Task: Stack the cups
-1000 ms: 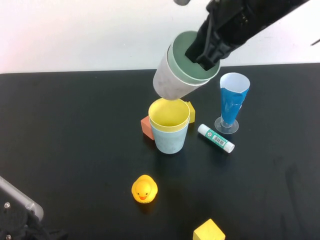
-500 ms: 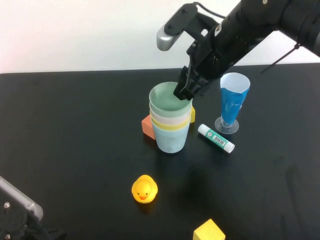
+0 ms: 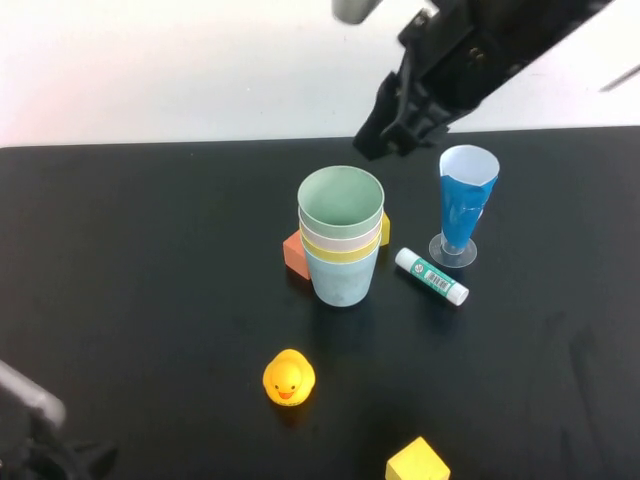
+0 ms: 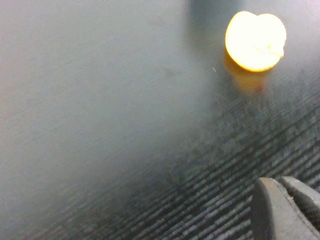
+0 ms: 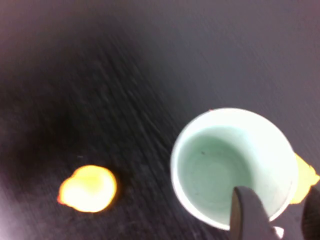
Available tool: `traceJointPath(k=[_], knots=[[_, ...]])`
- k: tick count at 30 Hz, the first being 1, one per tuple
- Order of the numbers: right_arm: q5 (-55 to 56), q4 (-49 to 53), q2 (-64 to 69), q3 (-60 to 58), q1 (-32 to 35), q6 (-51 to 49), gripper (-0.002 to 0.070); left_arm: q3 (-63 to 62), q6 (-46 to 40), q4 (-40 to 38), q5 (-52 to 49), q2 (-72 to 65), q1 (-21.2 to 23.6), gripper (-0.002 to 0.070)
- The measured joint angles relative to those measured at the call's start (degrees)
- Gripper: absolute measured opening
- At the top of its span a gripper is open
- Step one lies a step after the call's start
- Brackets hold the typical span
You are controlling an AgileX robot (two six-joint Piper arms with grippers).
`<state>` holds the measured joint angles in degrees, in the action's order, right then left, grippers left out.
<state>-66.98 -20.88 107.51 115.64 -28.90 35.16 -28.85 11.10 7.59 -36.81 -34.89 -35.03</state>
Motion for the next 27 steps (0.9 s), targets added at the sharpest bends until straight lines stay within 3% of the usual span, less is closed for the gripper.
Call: traceJointPath(k=[4,11,17,27], knots=[[3.76,-1.72,-6.95,-7.53,0.00,2.86,0.0158,0.00,5.00,3.25,0.38,5.02,0.00,-0.0001],[20.68,-7.28,-26.04,-31.97,0.00,13.29,0.0021,0.12,11.79,11.74,-1.52,15.43,0.00,-0.0001],[34.56,-17.50,-45.48,-53.63,0.00,24.26,0.0000,3.30,13.09,16.66,0.05,21.23,0.00,-0.0001],[47.22,-19.41,-72.48,-78.07,0.00,28.83,-0.0001,9.22,13.64,22.20,4.22,22.04,0.00,-0.0001]])
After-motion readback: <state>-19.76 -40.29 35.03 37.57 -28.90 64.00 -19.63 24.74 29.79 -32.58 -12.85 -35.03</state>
